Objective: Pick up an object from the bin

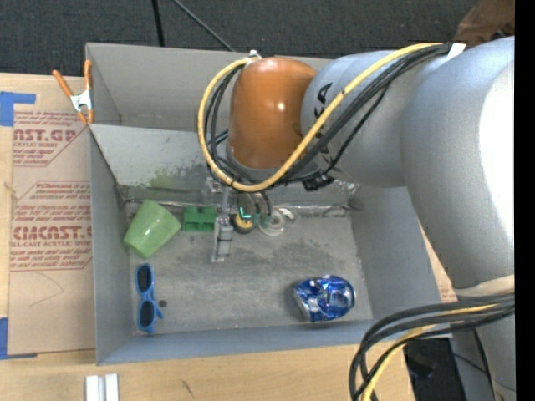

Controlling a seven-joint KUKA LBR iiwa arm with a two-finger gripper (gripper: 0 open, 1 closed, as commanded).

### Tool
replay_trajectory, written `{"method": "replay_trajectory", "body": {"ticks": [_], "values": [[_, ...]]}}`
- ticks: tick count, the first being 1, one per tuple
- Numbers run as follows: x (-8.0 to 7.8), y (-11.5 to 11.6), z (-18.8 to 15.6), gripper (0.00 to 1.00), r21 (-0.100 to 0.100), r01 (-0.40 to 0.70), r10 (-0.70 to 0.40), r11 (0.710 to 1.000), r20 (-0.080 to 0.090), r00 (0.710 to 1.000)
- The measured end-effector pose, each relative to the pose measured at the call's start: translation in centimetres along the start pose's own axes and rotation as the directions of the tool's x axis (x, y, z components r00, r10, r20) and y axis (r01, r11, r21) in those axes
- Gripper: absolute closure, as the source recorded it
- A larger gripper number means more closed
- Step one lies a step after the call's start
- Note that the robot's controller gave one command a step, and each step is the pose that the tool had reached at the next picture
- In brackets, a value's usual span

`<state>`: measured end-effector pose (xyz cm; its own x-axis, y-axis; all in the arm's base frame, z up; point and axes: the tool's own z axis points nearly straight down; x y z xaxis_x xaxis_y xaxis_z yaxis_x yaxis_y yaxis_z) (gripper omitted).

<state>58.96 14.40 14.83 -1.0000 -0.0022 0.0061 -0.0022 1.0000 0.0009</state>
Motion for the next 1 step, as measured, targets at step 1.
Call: {"method": "replay_trajectory", "body": {"ticks": [1], "values": [[-0.41,-0.2,6.48,0.0,-0.002,-0.138,0.138,0.99,0.007,0.99]]}}
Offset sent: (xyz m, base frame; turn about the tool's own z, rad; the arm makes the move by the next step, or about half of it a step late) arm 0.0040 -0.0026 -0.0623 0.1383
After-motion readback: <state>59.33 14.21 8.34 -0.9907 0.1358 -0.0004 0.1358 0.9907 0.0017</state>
